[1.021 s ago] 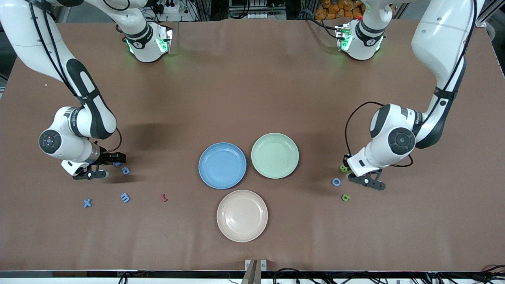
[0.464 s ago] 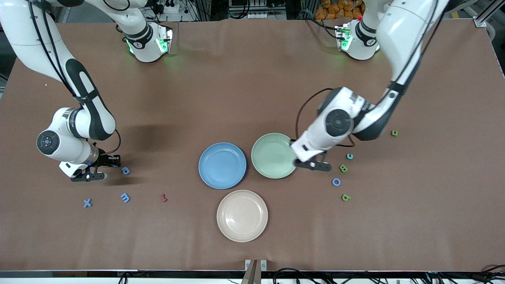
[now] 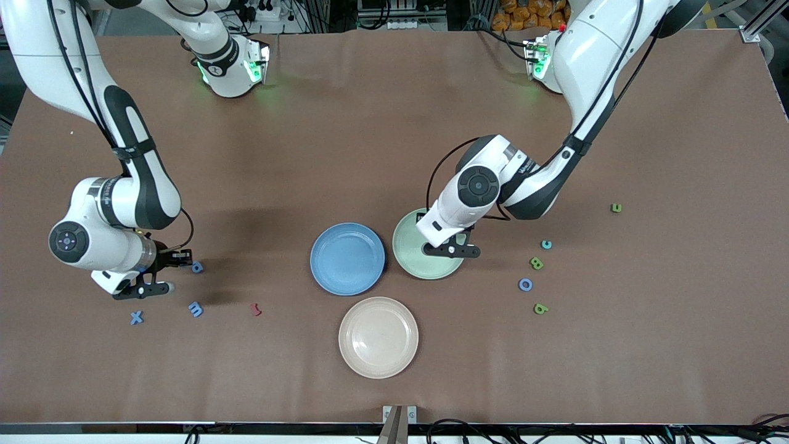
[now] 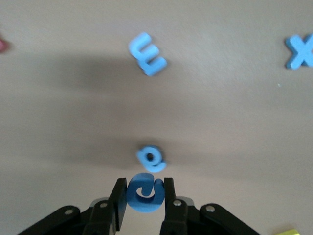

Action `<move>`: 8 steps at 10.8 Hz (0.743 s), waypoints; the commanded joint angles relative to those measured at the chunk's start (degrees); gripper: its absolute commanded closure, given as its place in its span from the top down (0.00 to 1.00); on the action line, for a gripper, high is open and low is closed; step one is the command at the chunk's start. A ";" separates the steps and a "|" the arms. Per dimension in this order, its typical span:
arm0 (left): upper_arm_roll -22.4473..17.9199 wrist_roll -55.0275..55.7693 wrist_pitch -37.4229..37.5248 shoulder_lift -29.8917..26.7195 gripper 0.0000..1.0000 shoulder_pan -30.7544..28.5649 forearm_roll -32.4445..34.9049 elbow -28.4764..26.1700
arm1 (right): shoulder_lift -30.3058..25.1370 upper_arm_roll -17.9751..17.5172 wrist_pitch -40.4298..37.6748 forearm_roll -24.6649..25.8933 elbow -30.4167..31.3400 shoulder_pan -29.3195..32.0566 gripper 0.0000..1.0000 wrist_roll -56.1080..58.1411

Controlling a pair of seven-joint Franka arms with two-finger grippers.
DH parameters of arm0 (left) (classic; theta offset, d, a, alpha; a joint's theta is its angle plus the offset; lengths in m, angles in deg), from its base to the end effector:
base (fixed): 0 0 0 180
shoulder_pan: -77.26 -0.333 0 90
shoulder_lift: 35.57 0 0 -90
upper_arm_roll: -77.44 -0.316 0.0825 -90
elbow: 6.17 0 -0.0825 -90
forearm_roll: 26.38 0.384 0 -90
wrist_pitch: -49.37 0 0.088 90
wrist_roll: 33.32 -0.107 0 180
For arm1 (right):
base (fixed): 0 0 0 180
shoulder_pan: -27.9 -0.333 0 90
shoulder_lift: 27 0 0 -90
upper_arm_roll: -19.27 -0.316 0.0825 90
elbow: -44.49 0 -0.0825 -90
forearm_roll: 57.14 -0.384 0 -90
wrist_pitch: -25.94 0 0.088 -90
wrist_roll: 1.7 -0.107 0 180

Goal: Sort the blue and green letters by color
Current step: 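Drop the green N onto the green plate while the right gripper lifts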

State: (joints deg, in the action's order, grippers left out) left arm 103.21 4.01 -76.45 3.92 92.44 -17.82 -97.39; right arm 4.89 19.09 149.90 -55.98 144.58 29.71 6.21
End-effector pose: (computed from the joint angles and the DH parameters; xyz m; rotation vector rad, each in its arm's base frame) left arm 0.5542 -0.4164 0.2593 3.0193 -0.0963 -0.1705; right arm 0.6496 -0.0194 0.2440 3.1254 0.1905 -0.2206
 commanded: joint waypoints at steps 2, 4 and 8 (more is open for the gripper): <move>-2.73 0.73 1.19 -1.24 1.00 0.56 1.97 1.74 | 0.20 -3.48 -3.98 -4.10 -3.24 -4.88 0.00 -13.15; -3.44 -9.57 4.07 -2.48 1.00 -3.90 7.31 1.13 | 0.28 -5.88 -5.30 -8.18 -5.78 -7.23 0.00 -19.91; -3.36 -31.14 4.71 -2.66 1.00 -13.85 8.13 -1.50 | 0.72 -5.97 -4.87 -11.61 -7.45 -17.95 0.00 -42.04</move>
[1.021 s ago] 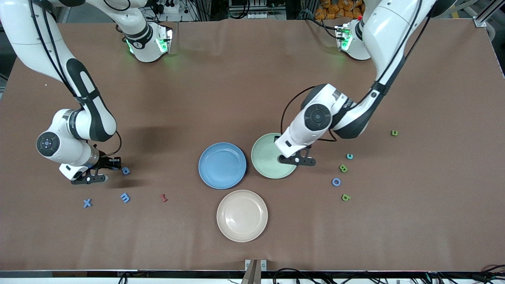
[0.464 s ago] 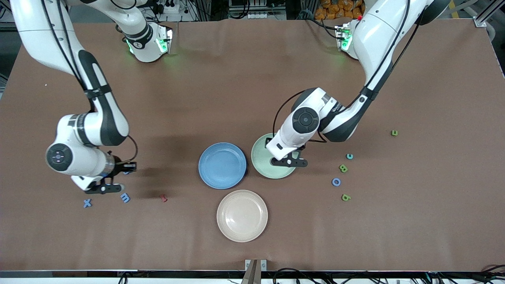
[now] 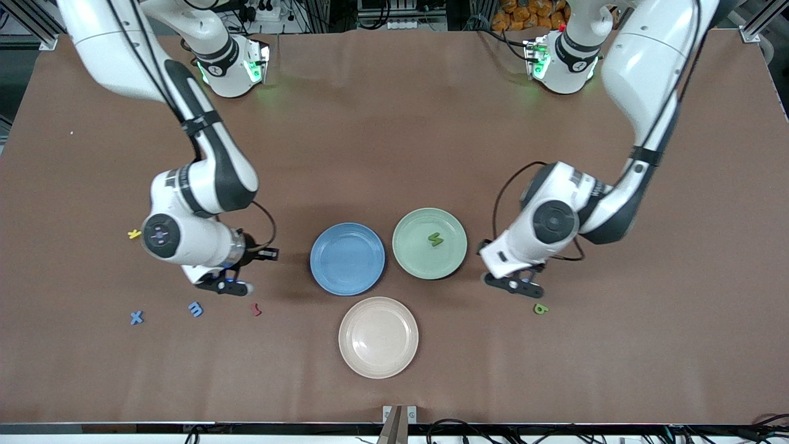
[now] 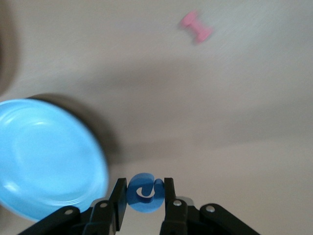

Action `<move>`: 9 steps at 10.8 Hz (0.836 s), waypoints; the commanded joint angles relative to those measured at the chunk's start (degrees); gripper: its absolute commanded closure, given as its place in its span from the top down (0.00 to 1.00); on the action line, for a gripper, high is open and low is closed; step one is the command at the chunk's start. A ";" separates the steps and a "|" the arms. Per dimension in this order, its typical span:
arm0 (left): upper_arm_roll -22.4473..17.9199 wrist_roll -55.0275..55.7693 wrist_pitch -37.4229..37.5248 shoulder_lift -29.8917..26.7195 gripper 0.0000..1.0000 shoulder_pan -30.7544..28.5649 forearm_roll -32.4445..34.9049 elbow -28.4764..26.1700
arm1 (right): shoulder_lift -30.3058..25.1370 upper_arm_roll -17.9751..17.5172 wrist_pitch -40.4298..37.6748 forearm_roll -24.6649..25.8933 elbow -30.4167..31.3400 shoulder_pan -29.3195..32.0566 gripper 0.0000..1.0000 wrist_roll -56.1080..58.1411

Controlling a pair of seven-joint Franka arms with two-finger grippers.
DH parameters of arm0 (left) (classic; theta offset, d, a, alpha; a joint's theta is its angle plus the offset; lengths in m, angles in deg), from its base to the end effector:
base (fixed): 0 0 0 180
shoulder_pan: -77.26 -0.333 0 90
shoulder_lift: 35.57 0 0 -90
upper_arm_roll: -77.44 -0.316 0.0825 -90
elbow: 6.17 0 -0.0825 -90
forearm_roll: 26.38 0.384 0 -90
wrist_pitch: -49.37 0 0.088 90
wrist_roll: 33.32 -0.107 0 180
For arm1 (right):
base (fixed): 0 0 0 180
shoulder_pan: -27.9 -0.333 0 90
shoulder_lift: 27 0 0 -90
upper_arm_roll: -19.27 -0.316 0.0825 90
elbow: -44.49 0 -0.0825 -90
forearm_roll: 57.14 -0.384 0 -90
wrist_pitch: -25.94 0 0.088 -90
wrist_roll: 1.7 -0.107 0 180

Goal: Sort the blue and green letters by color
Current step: 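Release the blue c onto the blue plate with the right gripper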

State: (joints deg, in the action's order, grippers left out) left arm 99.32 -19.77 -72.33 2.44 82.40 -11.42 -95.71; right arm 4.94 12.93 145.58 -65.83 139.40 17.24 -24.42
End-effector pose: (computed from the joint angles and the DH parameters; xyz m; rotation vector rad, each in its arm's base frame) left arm 0.6397 -0.2702 0.2722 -3.1006 0.4853 0.0790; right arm 0.6393 0.1950 0.2789 -2.9819 0.2936 0.2703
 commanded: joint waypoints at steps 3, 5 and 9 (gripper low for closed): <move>0.54 -15.64 0.15 -2.31 0.97 -6.55 2.44 -8.36 | 2.16 0.20 -0.12 -1.85 -4.55 -11.12 0.00 -23.56; 0.62 -16.71 -3.43 -4.51 0.96 -7.25 5.33 -13.10 | 3.05 0.28 -0.03 -1.68 -4.91 -11.13 0.90 -23.69; 0.62 -18.46 -13.62 -4.00 0.90 -9.97 6.75 -19.09 | 3.14 0.46 -0.11 -1.32 -5.00 -10.60 1.00 -23.41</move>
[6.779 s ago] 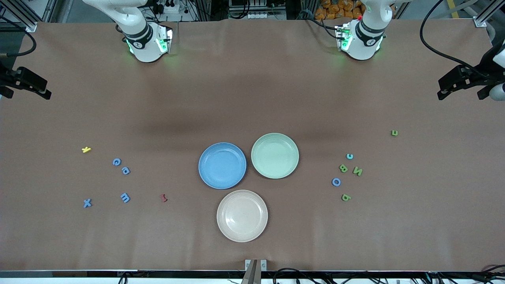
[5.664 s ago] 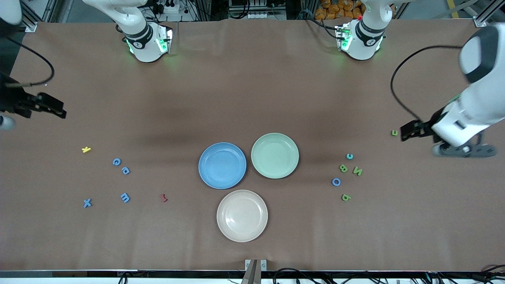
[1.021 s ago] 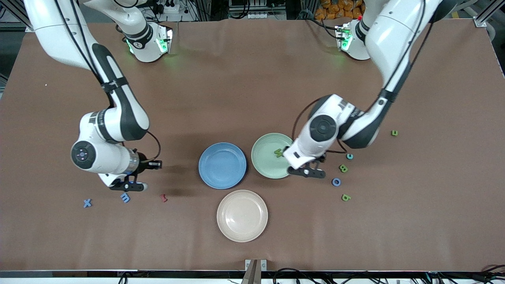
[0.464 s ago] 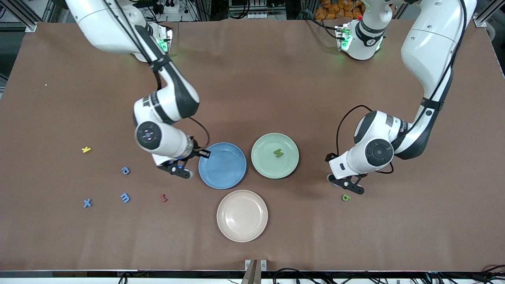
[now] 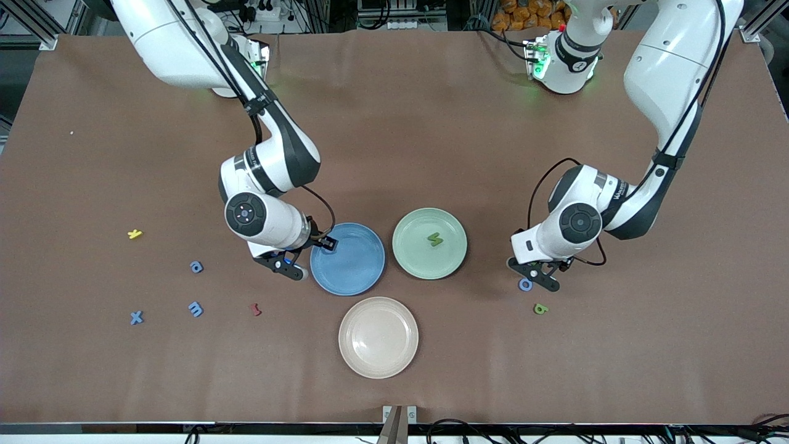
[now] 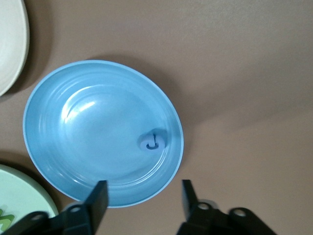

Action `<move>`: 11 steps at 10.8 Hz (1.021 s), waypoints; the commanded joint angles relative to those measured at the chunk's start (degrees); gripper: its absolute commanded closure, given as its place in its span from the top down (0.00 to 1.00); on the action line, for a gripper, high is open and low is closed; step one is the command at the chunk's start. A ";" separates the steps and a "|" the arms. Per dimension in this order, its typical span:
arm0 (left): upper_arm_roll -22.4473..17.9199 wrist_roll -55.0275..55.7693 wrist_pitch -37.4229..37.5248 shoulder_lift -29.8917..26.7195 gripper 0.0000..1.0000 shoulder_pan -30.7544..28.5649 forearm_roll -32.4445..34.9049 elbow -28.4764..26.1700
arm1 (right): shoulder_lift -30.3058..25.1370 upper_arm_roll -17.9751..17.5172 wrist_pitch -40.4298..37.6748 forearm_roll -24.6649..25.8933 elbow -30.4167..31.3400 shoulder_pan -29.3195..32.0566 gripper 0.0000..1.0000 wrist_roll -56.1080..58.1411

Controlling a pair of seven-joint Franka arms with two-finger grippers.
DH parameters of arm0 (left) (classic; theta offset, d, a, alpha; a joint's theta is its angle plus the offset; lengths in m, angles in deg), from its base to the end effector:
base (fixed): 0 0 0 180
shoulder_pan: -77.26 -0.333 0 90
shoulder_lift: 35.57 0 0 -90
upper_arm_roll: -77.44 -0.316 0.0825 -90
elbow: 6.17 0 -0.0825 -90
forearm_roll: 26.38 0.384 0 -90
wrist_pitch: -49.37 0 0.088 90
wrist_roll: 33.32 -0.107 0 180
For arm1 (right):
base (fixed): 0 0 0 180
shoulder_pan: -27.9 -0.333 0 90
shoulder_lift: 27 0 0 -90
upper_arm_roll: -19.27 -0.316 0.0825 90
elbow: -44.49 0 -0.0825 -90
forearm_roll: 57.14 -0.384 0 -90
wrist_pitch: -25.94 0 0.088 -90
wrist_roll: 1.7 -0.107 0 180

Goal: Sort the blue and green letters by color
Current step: 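Release the blue c onto the blue plate with the right gripper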

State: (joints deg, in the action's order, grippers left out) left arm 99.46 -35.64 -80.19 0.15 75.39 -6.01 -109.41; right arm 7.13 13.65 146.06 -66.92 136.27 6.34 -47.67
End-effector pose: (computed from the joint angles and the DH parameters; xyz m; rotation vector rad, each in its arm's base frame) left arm 0.6103 -0.1973 0.2107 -2.9574 0.8840 0.1445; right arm 0.6071 0.3116 0.2772 -2.9549 0.6535 0.3015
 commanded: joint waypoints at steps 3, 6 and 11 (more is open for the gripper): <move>0.48 -2.96 -7.46 -0.57 0.82 -3.58 1.33 -5.48 | 0.94 0.00 -0.67 0.99 -1.78 4.13 1.00 6.63; 0.48 -2.96 -8.33 0.05 0.74 -3.58 1.33 -5.57 | 1.72 0.17 -1.03 2.04 -1.34 11.95 1.00 24.47; 0.39 -2.87 -11.06 1.89 0.70 -3.05 2.12 -4.60 | 3.39 0.17 -0.50 11.62 -1.25 20.93 1.00 46.88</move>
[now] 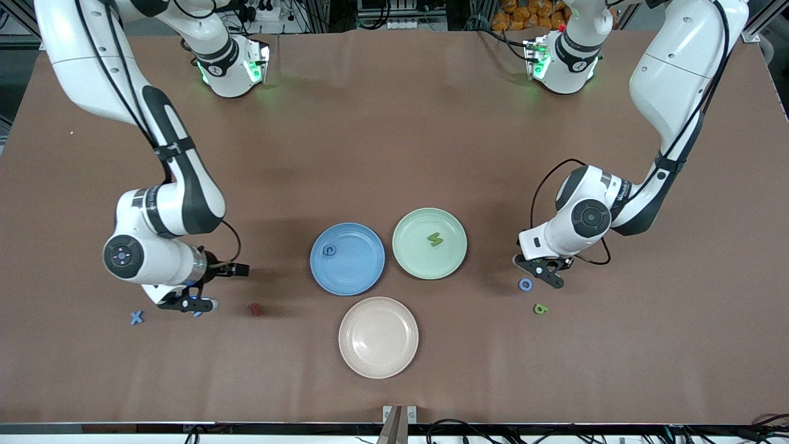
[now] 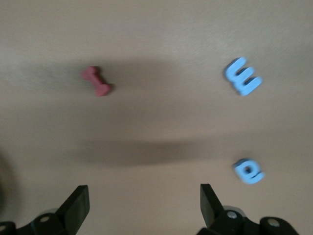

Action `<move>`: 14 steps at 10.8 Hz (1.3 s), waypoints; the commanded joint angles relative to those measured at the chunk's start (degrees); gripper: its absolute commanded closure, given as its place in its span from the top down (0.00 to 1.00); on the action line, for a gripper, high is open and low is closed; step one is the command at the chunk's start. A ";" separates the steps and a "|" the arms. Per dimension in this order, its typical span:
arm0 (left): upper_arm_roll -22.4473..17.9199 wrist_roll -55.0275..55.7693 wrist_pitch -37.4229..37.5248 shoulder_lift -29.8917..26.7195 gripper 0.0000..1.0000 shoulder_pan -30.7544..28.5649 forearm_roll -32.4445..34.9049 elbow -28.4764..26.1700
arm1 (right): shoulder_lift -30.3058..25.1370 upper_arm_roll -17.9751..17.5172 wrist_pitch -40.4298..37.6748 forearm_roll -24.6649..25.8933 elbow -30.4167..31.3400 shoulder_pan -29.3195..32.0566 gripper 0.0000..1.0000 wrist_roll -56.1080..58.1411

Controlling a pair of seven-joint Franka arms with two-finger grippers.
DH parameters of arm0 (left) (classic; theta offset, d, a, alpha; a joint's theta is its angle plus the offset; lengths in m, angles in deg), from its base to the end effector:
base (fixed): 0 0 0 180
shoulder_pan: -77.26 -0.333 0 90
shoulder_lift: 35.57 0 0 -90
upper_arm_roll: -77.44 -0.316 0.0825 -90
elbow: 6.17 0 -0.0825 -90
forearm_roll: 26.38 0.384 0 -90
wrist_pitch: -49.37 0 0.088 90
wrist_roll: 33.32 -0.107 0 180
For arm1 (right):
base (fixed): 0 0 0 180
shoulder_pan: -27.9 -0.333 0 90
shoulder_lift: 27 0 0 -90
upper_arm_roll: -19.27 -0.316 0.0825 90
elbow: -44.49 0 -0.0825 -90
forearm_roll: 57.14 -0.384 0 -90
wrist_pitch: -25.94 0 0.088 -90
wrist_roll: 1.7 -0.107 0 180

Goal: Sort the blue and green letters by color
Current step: 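Grasp the green B with the left gripper while the right grasps blue e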

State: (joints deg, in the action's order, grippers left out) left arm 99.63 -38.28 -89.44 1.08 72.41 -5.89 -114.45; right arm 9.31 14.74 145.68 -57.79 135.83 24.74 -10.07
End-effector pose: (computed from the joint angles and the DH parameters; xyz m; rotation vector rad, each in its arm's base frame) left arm 0.6009 -0.1763 0.1811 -2.9976 0.9289 0.0587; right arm 0.6753 0.0850 0.2526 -3.0957 0.0469 0.2216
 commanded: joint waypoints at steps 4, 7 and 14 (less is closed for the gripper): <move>0.14 -0.31 -2.08 1.23 0.67 -0.24 2.71 0.52 | 1.40 -0.92 6.69 5.55 4.70 7.02 1.00 29.60; 0.14 -0.31 -2.08 1.23 0.41 -0.51 3.86 0.52 | -0.18 -0.92 9.71 5.84 9.02 8.17 1.00 39.29; 1.71 1.96 -1.38 -0.26 0.00 0.10 1.84 2.27 | -3.53 -0.92 21.14 5.92 18.60 9.93 1.00 46.96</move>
State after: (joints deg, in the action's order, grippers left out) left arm 99.63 -38.27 -91.22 1.92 72.19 -3.75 -113.42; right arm 7.75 14.57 166.02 -52.82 151.68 32.77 34.80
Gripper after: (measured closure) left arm 0.634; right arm 0.000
